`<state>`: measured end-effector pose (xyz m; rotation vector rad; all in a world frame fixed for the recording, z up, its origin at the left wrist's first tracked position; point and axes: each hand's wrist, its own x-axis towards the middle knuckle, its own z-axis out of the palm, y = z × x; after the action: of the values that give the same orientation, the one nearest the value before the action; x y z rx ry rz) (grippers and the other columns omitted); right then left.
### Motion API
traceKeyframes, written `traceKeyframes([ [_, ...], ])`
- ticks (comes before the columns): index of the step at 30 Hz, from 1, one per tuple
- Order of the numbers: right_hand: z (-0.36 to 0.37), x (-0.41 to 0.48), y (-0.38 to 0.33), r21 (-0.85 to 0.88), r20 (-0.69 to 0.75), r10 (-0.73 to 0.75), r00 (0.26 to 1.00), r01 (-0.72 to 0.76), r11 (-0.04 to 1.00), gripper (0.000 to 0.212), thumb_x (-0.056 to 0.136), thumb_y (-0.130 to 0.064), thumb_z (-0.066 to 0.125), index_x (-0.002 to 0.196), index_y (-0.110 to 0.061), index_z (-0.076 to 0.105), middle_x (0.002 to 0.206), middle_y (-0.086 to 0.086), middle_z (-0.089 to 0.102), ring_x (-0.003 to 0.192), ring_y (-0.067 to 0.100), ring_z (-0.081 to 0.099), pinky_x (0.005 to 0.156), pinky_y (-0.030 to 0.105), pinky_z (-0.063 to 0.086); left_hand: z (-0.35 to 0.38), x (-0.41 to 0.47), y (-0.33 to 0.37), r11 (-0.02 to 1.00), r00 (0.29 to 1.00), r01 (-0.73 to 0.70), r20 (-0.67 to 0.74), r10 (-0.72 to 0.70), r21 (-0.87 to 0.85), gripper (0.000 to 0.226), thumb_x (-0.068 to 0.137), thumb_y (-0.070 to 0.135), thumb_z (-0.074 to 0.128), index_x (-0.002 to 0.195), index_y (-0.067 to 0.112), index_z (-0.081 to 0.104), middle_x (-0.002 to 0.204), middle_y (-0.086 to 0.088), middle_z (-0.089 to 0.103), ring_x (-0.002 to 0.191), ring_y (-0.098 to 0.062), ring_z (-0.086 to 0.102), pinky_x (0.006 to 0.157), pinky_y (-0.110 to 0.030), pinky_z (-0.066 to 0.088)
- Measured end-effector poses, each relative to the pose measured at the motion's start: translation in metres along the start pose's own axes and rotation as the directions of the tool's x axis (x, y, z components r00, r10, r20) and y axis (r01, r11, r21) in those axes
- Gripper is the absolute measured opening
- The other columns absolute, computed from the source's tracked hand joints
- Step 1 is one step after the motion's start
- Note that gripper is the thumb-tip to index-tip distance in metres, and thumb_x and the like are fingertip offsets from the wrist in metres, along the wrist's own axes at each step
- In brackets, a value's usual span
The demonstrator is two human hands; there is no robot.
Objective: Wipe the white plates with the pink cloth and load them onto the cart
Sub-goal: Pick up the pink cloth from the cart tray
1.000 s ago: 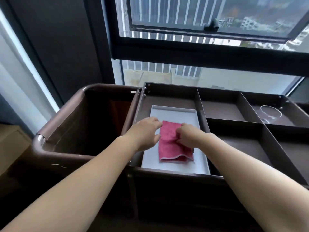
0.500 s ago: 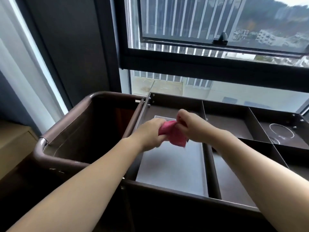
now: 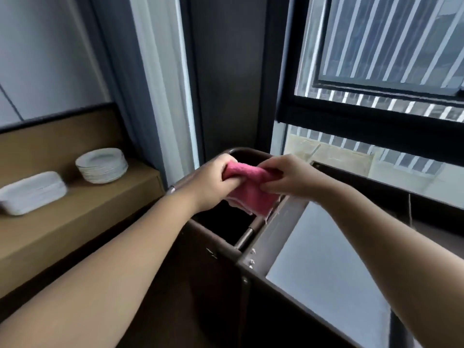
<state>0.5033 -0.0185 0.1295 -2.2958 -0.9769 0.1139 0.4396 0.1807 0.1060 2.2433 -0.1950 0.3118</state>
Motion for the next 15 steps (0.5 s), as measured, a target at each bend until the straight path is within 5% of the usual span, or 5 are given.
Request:
traceKeyframes([
  [6, 0.064, 0.059, -0.062, -0.015, 0.111, -0.194, 0.975, 0.197, 0.98, 0.01, 0.074, -0.013, 0.071, 0.074, -0.013, 0.061, 0.062, -0.004, 0.053, 0.057, 0.007, 0.047, 0.058, 0.028, 0.043, -0.066, -0.069, -0.036, 0.984, 0.96, 0.169, -0.218, -0.176, -0.049, 0.015, 0.087, 0.037, 0.066, 0.098, 0.035, 0.055, 0.095, 0.012, 0.064, 0.09, -0.002, 0.062, 0.081, -0.021, 0.051],
  [15, 0.182, 0.117, -0.161, 0.13, 0.253, -0.318, 0.914, 0.293, 0.947, 0.015, 0.082, -0.013, 0.068, 0.097, -0.012, 0.067, 0.086, 0.001, 0.064, 0.077, 0.014, 0.057, 0.066, 0.025, 0.046, -0.145, -0.175, -0.106, 0.907, 0.804, 0.412, -0.502, -0.319, 0.084, 0.009, 0.098, 0.03, 0.05, 0.097, 0.022, 0.053, 0.084, 0.01, 0.059, 0.078, 0.001, 0.054, 0.062, -0.008, 0.039],
])
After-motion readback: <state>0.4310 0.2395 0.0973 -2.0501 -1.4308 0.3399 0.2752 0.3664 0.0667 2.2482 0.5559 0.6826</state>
